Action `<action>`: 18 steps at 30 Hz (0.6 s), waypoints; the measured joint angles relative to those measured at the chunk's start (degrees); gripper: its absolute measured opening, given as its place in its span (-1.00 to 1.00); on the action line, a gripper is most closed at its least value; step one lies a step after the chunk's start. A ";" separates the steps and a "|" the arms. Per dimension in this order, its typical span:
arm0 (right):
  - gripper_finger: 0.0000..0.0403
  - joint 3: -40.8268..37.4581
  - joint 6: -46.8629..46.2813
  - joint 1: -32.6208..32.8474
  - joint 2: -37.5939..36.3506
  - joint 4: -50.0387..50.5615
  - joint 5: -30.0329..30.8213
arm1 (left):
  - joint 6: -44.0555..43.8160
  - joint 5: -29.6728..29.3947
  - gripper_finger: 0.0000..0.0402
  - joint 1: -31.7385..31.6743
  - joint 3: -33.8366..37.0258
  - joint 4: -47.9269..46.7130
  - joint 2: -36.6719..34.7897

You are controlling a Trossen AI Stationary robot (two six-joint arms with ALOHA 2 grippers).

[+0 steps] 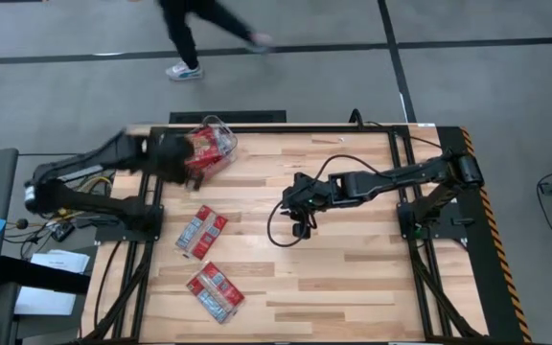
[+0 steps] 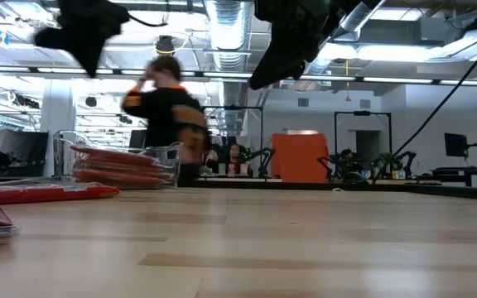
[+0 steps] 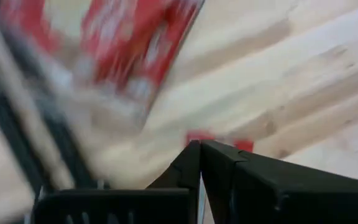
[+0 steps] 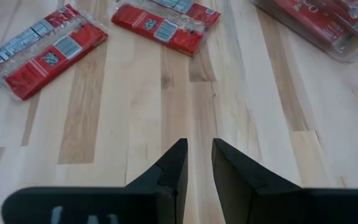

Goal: Sort popcorn bags into baskets
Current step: Put the red popcorn bag into the transparent bin

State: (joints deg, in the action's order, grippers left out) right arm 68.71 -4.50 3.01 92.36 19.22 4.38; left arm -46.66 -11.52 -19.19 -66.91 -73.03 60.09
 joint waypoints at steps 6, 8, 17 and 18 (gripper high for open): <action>-0.52 0.00 -0.16 0.52 0.00 -1.09 -0.02 | -28.41 -11.91 -1.00 24.33 8.50 1.00 -2.29; -0.52 0.00 -0.25 0.79 0.00 -1.24 -0.02 | -34.83 -13.42 -1.00 29.28 11.93 2.35 -0.66; -0.52 0.00 -3.02 2.05 -0.02 -1.27 0.00 | -46.98 -11.25 -1.00 39.14 22.85 16.33 12.74; -0.52 0.00 -3.42 2.34 -0.02 -1.24 0.00 | -47.59 -10.87 -1.00 39.17 23.49 16.31 14.52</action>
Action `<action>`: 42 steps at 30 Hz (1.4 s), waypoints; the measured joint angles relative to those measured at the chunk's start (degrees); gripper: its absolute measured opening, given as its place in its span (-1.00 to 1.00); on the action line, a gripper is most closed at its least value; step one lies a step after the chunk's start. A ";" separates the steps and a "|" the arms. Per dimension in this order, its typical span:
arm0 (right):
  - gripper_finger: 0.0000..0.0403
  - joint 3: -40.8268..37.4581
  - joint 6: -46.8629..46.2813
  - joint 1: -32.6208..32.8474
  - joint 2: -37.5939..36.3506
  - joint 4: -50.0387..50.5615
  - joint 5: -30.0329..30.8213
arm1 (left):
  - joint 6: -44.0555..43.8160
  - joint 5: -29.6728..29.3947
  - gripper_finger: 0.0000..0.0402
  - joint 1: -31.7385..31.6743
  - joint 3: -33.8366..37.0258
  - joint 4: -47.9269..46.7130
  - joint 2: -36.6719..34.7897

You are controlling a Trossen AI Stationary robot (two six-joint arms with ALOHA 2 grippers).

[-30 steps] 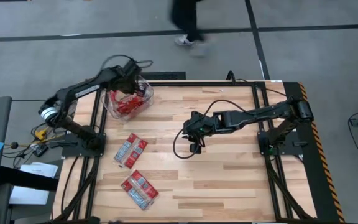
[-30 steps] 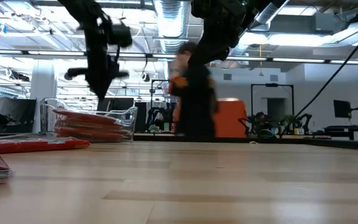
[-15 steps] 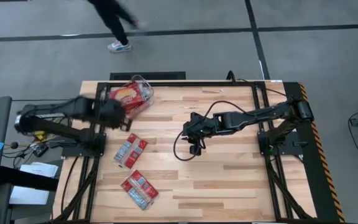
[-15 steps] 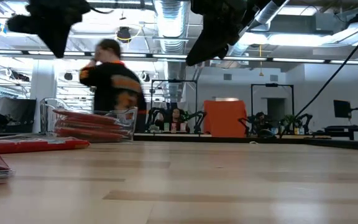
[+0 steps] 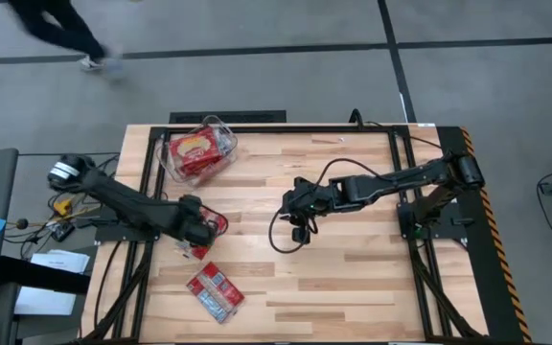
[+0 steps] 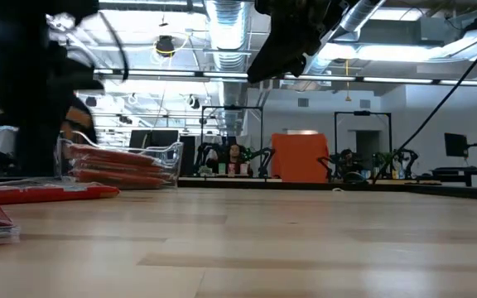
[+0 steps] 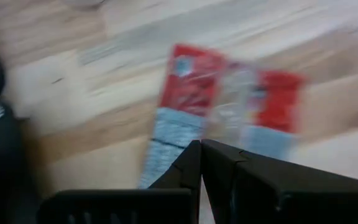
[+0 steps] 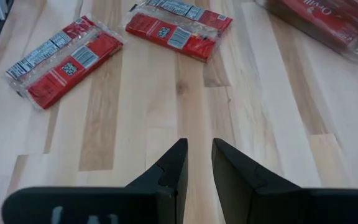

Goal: Sort popcorn bags into baskets
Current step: Put the red popcorn bag into the transparent bin

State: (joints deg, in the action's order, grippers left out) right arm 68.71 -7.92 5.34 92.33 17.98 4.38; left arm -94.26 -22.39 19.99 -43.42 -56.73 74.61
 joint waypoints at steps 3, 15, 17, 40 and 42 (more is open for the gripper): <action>-0.52 0.00 -0.85 0.76 0.00 0.19 0.00 | -1.00 2.45 -1.00 -0.07 1.88 3.12 5.57; -0.52 0.00 -2.28 4.06 -0.02 2.89 0.02 | 4.83 -1.97 -1.00 -1.97 -1.42 25.84 16.94; -0.52 0.00 -2.28 4.18 -0.02 2.81 0.02 | 9.93 -1.92 -1.00 -3.97 -1.71 33.82 17.30; -0.52 -0.02 -2.66 5.91 12.40 -0.55 -1.49 | 13.92 0.73 -0.91 -3.60 -5.74 21.44 0.47; -0.52 0.00 -3.98 6.45 14.79 -1.04 -1.46 | 10.52 -1.05 -0.81 -0.61 -5.76 18.22 -0.73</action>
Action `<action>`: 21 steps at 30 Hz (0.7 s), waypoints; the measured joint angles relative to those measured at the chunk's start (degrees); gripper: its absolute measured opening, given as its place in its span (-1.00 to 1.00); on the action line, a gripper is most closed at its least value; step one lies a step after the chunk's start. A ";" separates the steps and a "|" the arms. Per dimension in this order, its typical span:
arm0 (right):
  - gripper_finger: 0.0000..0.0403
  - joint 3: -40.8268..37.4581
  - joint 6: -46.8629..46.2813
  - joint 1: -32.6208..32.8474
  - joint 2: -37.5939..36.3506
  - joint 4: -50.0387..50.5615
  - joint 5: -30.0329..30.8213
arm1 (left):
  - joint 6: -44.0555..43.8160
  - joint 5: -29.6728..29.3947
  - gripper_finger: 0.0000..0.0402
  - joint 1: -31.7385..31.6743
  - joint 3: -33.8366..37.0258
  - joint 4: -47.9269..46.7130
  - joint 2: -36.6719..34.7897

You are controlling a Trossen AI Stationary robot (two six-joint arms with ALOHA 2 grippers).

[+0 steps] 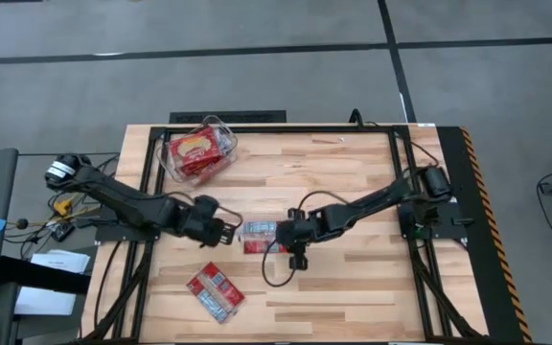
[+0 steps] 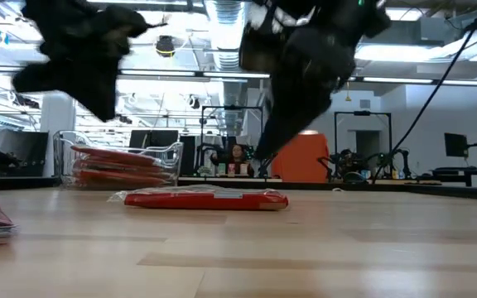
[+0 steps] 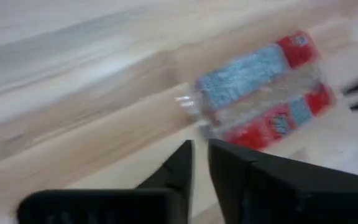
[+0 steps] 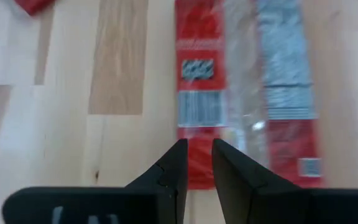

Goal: Sort popcorn bags into baskets
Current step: Put the red popcorn bag into the transparent bin

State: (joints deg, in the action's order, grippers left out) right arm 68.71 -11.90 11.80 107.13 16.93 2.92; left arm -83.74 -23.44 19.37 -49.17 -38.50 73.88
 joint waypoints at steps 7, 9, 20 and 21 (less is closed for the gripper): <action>-0.52 -2.37 -3.71 0.08 3.62 -0.57 1.09 | -9.46 -4.30 -0.30 4.37 5.03 10.45 2.08; -0.52 -3.61 -4.37 -0.04 3.60 -1.54 1.50 | -11.64 -4.49 -0.17 4.37 7.37 15.74 3.52; -0.52 -5.27 -6.29 -0.18 3.62 -4.02 1.55 | -21.69 -5.93 0.18 4.13 11.79 33.90 15.50; -0.52 -5.24 -6.29 -0.20 3.68 -4.19 1.53 | -21.30 -6.19 0.18 3.86 11.79 38.31 17.03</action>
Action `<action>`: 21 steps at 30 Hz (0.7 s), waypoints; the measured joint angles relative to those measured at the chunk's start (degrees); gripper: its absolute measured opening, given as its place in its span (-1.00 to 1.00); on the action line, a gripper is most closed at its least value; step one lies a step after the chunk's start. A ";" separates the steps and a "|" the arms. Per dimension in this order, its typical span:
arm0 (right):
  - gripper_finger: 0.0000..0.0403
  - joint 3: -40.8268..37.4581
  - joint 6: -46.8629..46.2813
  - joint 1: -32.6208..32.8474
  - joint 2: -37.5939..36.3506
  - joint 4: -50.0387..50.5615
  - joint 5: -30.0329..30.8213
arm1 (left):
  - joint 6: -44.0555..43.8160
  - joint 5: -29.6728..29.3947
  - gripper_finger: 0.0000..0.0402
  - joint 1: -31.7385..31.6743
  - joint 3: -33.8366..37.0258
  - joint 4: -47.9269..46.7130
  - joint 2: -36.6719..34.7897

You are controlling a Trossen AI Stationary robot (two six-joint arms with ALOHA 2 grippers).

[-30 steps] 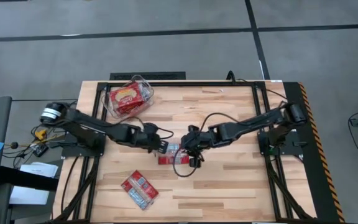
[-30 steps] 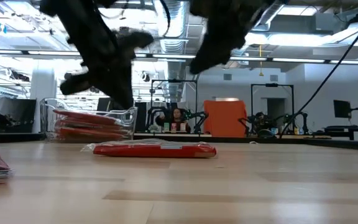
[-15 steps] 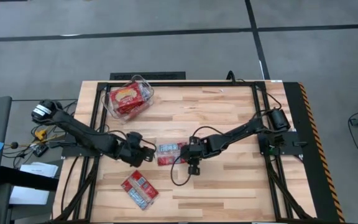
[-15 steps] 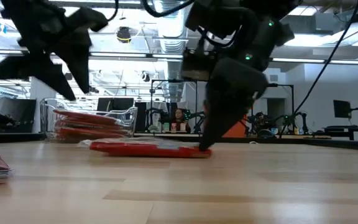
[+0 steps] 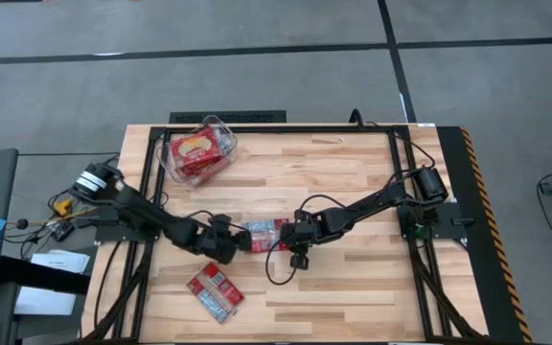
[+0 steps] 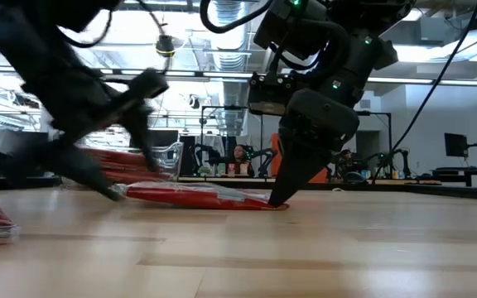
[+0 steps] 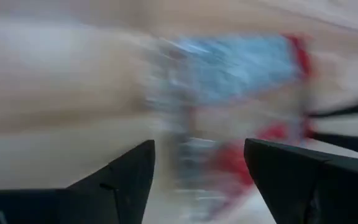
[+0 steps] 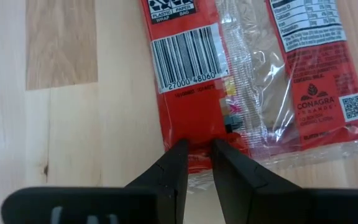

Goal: Sort popcorn bags into baskets
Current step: Put the red popcorn bag into the transparent bin

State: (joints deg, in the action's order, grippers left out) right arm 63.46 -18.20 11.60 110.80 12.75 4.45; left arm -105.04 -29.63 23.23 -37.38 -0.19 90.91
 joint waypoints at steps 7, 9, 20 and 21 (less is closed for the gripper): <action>-0.52 -0.04 0.28 -0.11 0.04 -0.85 -0.07 | 1.53 -1.12 0.19 -1.22 -0.42 17.92 9.62; -0.52 -0.04 0.65 -0.11 0.04 -0.90 -0.07 | 2.81 -1.32 0.17 -1.54 -0.50 21.37 10.96; -0.52 -0.20 1.55 -0.11 -3.74 1.11 -0.22 | 5.39 -5.24 -0.88 -3.64 -1.07 21.29 8.88; -0.52 -0.21 1.66 -0.20 -5.21 2.56 -0.18 | 5.30 -5.76 -0.88 -3.96 -1.07 21.41 8.82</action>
State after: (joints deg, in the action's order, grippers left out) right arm 63.25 -16.54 11.39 105.59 15.31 4.27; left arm -99.74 -35.39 19.27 -38.46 21.22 99.73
